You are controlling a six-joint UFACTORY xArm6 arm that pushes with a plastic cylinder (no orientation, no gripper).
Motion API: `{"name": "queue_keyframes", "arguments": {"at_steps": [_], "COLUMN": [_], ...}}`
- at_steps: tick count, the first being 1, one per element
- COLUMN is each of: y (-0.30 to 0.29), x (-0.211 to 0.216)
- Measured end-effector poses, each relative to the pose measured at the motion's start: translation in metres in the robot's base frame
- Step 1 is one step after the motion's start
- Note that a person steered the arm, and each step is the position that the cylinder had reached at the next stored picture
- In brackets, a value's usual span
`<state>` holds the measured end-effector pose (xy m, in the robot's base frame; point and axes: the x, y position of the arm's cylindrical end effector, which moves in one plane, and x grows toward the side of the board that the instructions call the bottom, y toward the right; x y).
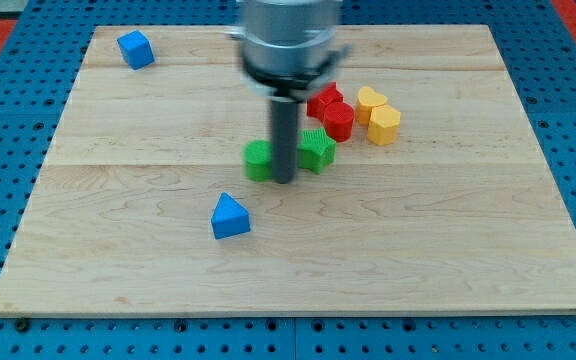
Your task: Push the green circle towards the top center
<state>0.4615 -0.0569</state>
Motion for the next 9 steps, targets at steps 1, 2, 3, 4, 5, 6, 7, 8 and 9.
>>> {"name": "queue_keyframes", "arguments": {"at_steps": [1, 2, 3, 4, 5, 6, 7, 8, 9], "y": [-0.046, -0.059, -0.096, -0.039, -0.064, -0.010, 0.009, 0.009, 0.016], "x": [0.017, -0.027, -0.061, -0.069, -0.036, -0.034, -0.052, -0.078, -0.058]}}
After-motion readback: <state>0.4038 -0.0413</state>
